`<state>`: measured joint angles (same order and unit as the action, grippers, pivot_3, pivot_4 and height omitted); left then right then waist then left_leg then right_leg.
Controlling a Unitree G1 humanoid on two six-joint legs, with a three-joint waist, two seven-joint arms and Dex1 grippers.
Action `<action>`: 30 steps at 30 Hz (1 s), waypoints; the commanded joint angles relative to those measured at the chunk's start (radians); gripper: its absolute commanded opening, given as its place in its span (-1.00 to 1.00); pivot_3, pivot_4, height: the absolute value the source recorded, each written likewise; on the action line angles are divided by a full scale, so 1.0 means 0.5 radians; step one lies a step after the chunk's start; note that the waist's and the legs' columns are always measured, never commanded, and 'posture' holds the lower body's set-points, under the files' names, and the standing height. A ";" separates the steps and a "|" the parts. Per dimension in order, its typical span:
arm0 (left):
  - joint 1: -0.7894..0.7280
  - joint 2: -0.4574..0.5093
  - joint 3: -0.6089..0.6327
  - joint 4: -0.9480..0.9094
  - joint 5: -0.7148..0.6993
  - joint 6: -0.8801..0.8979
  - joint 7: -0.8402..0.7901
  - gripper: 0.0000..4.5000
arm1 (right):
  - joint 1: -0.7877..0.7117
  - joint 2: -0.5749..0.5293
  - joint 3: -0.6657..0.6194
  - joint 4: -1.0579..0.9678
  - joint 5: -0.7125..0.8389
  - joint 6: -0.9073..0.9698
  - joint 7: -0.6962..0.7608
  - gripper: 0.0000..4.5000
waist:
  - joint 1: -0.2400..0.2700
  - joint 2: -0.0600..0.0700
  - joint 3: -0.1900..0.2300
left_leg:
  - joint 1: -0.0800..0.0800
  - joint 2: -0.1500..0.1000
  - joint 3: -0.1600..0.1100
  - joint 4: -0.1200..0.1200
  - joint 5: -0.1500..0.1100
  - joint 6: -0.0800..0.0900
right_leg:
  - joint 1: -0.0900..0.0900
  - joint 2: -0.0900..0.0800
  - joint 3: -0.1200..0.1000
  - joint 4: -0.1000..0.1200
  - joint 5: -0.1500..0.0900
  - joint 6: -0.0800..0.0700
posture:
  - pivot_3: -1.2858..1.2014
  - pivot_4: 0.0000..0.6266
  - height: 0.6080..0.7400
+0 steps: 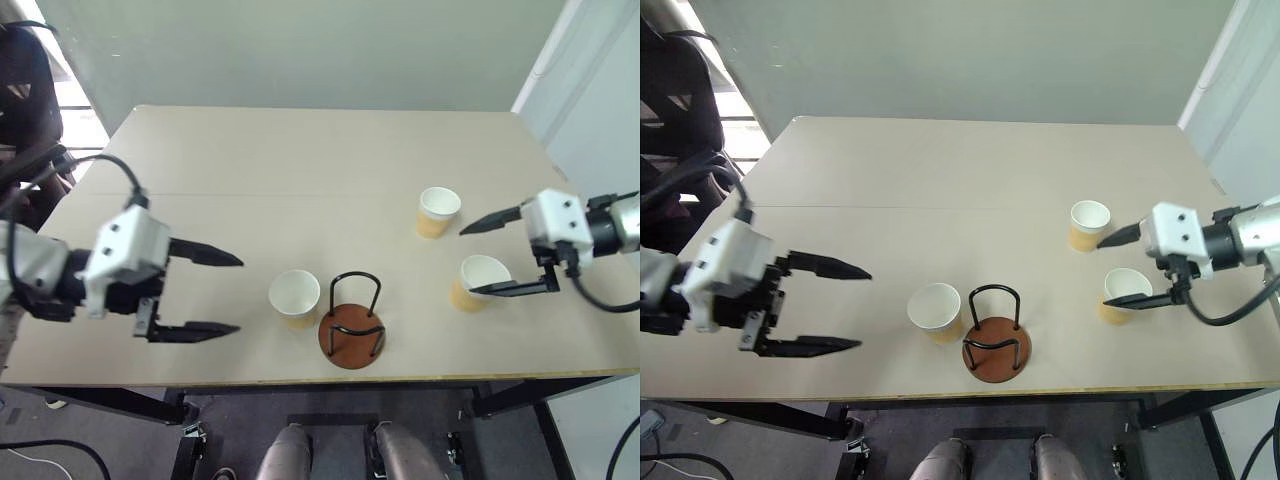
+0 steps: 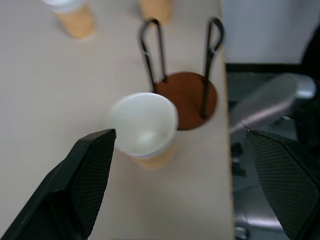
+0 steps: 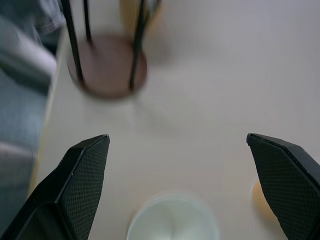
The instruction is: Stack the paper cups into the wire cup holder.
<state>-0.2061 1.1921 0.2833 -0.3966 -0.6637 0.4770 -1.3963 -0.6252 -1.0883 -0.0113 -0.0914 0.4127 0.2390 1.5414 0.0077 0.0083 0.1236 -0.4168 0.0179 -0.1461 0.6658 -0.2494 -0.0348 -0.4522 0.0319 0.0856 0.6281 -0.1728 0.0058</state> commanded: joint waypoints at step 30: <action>-0.001 0.043 0.196 0.022 0.003 0.031 -0.008 1.00 | 0.209 0.013 0.339 0.278 -0.735 -0.469 -0.188 -0.99 | 0.000 -0.001 0.000 | 0.001 0.002 0.000 0.001 -0.001 0.000 | 0.000 -0.001 0.000 0.001 0.002 0.003 | 0.03 -0.52 1.00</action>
<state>-0.2089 1.2005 0.3424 -0.3596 -0.6523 0.4888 -1.4065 -0.4955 -1.0728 0.1711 0.0464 0.0494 0.0201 1.4440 0.0075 0.0079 0.1235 -0.4163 0.0187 -0.1458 0.6663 -0.2497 -0.0348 -0.4521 0.0316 0.0858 0.6288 -0.1716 0.0074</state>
